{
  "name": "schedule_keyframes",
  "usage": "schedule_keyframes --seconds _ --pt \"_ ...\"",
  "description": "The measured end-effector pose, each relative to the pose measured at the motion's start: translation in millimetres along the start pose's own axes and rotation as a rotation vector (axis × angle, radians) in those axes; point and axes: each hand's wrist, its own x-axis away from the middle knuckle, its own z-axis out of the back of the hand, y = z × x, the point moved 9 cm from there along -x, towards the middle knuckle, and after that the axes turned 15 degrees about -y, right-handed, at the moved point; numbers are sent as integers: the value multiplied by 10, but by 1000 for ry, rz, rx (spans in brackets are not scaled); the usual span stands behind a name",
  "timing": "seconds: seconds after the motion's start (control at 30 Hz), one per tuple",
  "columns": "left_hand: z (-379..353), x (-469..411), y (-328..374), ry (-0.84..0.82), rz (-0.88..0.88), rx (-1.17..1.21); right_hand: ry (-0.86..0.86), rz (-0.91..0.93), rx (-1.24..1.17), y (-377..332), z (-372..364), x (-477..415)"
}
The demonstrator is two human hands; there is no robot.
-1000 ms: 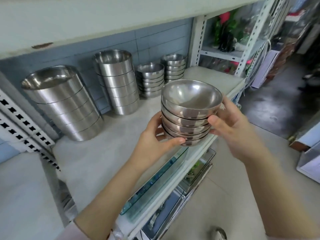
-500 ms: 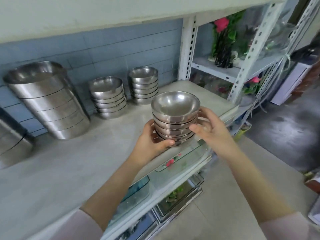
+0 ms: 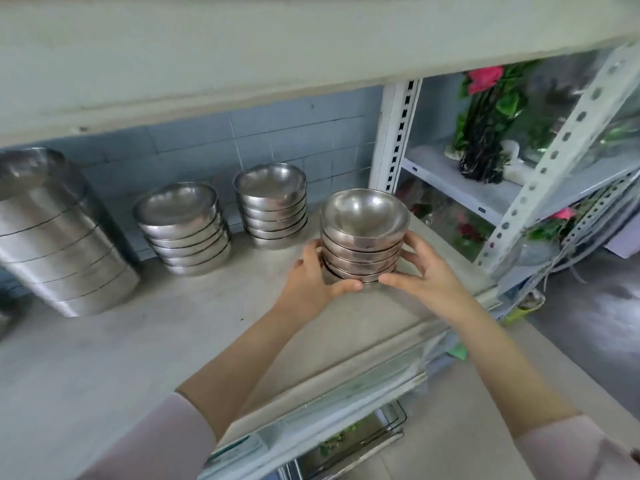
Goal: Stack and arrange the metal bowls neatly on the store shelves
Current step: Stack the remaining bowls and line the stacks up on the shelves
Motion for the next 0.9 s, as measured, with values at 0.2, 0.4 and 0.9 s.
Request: schedule_keyframes --seconds 0.2,0.4,0.9 --pt "-36 -604 -25 59 90 -27 107 0 132 89 406 -477" --pt "61 -954 -70 167 216 -52 69 5 186 174 602 -972" --pt "40 -1261 -41 375 322 109 -173 45 183 496 803 -1760"
